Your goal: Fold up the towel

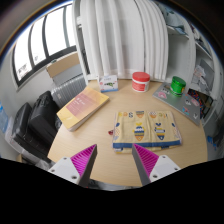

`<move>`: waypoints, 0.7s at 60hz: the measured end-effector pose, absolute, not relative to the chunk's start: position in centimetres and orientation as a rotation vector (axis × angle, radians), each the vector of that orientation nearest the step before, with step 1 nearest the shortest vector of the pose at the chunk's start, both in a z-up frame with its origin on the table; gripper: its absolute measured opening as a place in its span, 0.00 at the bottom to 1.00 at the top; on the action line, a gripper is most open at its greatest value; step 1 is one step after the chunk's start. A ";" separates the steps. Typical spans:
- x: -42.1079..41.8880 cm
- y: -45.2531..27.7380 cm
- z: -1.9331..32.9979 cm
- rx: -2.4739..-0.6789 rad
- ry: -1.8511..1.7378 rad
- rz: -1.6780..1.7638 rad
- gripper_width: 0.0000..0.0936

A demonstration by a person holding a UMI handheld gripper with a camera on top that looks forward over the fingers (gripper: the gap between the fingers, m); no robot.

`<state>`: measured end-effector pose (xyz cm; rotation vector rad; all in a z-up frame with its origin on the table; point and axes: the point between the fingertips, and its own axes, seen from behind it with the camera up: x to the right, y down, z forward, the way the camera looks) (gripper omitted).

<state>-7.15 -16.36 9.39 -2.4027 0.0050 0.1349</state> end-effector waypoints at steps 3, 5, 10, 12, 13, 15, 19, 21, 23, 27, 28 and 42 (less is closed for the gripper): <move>-9.3 -11.5 7.2 -2.399 -0.004 0.092 0.75; -9.3 -6.3 4.9 -2.394 -0.062 0.117 0.73; -9.8 -3.3 2.8 -2.387 -0.093 0.135 0.70; -9.8 -2.5 1.8 -2.387 -0.107 0.138 0.69; -9.7 -2.1 1.4 -2.385 -0.115 0.134 0.68; -9.1 -1.7 0.3 -2.387 -0.130 0.110 0.62; -7.8 -1.6 -1.9 -2.415 -0.185 0.038 0.44; -7.7 -0.9 -1.7 -2.345 -0.198 0.029 0.27; -7.1 -0.6 -1.4 -2.308 -0.206 0.002 0.11; -7.0 -0.7 -1.2 -2.267 -0.244 -0.042 0.05; -7.0 -0.7 -1.3 -2.261 -0.259 -0.049 0.05; -6.6 -0.3 0.8 -2.303 -0.168 0.088 0.01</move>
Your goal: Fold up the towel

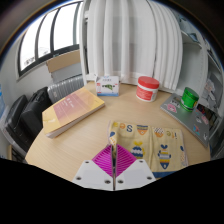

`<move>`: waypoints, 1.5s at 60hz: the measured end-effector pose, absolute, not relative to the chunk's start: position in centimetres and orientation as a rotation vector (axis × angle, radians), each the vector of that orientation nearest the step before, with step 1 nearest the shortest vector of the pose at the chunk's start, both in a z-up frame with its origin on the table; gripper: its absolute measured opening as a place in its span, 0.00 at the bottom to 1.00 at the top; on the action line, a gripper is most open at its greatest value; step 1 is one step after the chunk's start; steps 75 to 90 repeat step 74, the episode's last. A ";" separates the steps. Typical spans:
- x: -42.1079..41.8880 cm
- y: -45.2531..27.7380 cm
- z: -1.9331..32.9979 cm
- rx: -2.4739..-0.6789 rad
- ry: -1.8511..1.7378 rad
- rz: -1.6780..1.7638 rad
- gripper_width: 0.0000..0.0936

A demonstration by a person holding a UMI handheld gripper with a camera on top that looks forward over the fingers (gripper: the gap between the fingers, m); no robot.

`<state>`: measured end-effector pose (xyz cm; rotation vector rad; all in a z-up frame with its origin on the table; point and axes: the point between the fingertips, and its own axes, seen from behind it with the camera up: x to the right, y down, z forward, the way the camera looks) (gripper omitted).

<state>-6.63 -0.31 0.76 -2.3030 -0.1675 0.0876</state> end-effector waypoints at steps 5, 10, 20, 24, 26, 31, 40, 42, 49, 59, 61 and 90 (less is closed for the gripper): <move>-5.0 0.3 4.6 -2.260 -0.079 0.142 0.01; -1.0 0.8 8.1 -2.212 0.012 0.135 0.01; 8.7 1.1 7.0 -2.235 0.162 0.013 0.01; 10.8 0.0 3.3 -2.321 0.191 0.012 0.01; 11.5 -0.4 1.6 -2.363 0.206 0.014 0.01; 12.6 -1.0 -0.7 -2.410 0.224 0.013 0.02; 12.8 -0.8 -0.9 -2.420 0.241 0.023 0.04; 12.8 -0.9 -1.0 -2.429 0.254 0.024 0.09; 12.7 -2.6 0.2 -2.469 0.337 0.054 0.75; 13.1 -6.0 4.7 -2.397 0.394 0.030 0.89; 13.0 -6.9 5.7 -2.394 0.404 0.027 0.89; 12.3 -13.7 10.7 -2.346 0.497 0.068 0.89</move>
